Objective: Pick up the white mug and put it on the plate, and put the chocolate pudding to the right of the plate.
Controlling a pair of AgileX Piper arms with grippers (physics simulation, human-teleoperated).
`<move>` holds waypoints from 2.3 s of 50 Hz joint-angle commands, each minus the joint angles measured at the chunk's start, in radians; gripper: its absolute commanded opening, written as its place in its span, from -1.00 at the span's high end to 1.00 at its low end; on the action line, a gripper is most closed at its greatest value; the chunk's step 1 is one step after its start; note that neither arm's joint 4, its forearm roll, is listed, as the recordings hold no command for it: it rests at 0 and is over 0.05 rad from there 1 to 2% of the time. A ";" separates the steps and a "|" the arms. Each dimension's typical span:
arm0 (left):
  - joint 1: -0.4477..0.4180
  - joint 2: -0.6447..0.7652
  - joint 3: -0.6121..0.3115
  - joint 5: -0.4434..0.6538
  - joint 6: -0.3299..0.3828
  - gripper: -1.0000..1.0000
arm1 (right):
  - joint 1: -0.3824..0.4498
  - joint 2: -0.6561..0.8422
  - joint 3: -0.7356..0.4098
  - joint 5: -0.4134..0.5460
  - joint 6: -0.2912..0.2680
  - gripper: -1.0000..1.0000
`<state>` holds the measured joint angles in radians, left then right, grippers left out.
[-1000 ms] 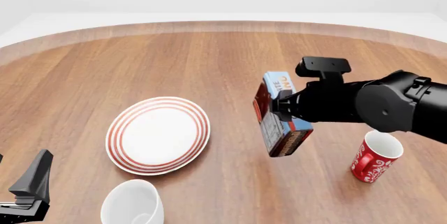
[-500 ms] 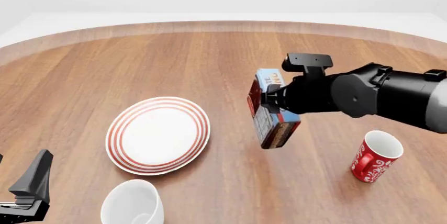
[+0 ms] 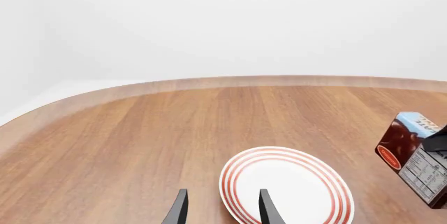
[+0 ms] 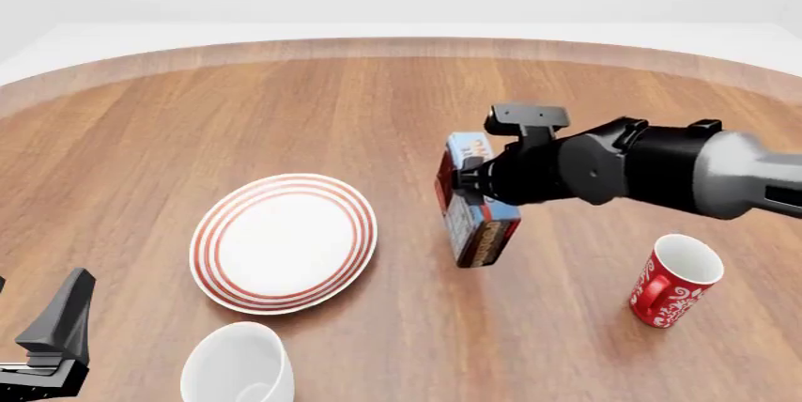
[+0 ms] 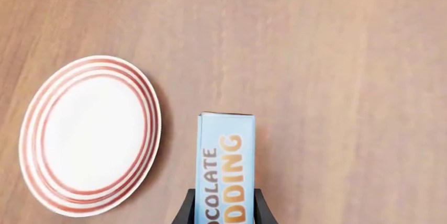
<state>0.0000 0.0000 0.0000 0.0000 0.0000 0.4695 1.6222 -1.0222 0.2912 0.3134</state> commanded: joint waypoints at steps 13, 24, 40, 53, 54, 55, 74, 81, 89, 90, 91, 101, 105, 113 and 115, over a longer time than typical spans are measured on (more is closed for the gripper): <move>0.000 0.000 0.000 0.000 0.000 -1.00 | 0.024 0.064 -0.016 -0.024 0.048 1.00; 0.000 0.000 0.000 0.000 0.000 -1.00 | 0.031 0.084 -0.013 -0.034 0.050 1.00; 0.000 0.000 0.000 0.000 0.000 -1.00 | 0.043 0.113 -0.011 -0.043 0.056 1.00; 0.000 0.000 0.000 0.000 0.000 -1.00 | 0.047 0.133 -0.007 -0.052 0.075 1.00; 0.000 0.000 0.000 0.000 0.000 -1.00 | 0.046 0.132 -0.009 -0.050 0.067 1.00; 0.000 0.000 0.000 0.000 0.000 -1.00 | 0.044 0.132 -0.009 -0.050 0.067 1.00; 0.000 0.000 0.000 0.000 0.000 -1.00 | 0.026 0.106 -0.011 -0.039 0.053 -1.00; 0.000 0.000 0.000 0.000 0.000 -1.00 | 0.027 0.080 -0.014 -0.032 0.039 -1.00; 0.000 0.000 0.000 0.000 0.000 -1.00 | 0.028 0.046 -0.025 -0.020 0.020 -1.00; 0.000 0.000 0.000 0.000 0.000 -1.00 | 0.029 0.043 -0.027 -0.017 0.018 -1.00; 0.000 0.000 0.000 0.000 0.000 -1.00 | 0.027 0.037 -0.028 -0.016 0.005 -1.00; 0.000 0.000 0.000 0.000 0.000 -1.00 | 0.024 -0.001 -0.024 -0.005 -0.013 -1.00; 0.000 0.000 0.000 0.000 0.000 -1.00 | 0.025 -0.018 -0.023 0.000 -0.019 -1.00; 0.000 0.000 0.000 0.000 0.000 -1.00 | 0.024 -0.044 -0.012 0.000 -0.033 -1.00; 0.000 0.000 0.000 0.000 0.000 -1.00 | 0.025 -0.052 -0.010 0.004 -0.034 -1.00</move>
<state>0.0000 0.0000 0.0000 0.0000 0.0000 0.4948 1.6044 -1.0404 0.2878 0.2924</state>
